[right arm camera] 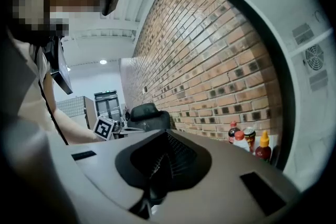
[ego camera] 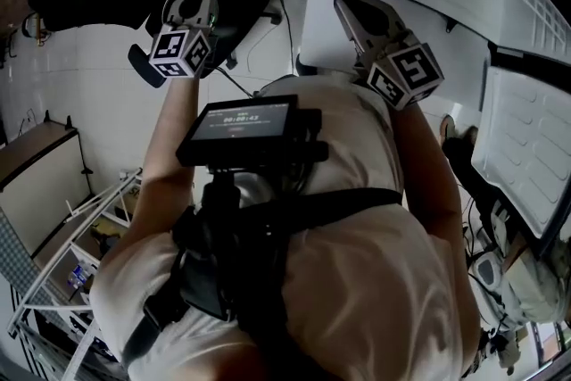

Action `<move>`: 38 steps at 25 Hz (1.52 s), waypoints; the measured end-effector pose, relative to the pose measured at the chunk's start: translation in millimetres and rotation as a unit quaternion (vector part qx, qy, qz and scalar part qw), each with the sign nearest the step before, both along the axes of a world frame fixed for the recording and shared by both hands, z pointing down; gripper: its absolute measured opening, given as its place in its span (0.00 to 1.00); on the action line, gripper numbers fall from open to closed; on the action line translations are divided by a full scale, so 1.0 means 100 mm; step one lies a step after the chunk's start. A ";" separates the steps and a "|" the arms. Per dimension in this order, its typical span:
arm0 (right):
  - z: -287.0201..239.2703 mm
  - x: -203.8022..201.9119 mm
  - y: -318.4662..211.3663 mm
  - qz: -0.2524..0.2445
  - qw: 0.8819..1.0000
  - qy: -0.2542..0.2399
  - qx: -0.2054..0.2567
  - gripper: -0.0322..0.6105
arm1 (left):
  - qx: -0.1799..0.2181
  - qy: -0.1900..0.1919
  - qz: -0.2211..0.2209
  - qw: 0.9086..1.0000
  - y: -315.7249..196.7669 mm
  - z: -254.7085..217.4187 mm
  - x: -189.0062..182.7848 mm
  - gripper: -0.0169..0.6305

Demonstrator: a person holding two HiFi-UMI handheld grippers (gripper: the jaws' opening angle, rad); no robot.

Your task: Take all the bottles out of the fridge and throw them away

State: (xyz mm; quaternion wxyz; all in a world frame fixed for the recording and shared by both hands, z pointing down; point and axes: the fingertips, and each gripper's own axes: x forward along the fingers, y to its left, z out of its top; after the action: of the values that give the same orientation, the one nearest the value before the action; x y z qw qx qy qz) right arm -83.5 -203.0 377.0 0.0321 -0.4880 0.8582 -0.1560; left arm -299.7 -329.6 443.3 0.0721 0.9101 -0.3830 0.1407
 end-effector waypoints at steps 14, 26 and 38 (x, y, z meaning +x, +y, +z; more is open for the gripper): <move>-0.10 1.19 0.61 0.115 0.993 -0.001 0.008 0.06 | 0.018 0.041 0.219 0.975 0.87 -0.58 2.19 0.03; -0.16 1.93 1.14 0.192 0.981 -0.008 0.012 0.06 | -0.007 0.061 0.320 0.946 1.53 -0.73 3.26 0.03; -0.16 2.28 1.43 0.212 0.977 -0.012 0.017 0.06 | -0.020 0.080 0.365 0.928 2.03 -0.73 3.77 0.03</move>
State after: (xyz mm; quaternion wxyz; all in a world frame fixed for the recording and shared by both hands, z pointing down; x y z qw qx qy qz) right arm 144.8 -59.8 361.3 0.0833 -0.6562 0.7374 -0.1368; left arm 77.7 -126.6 370.2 0.0643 0.9936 -0.0149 0.0913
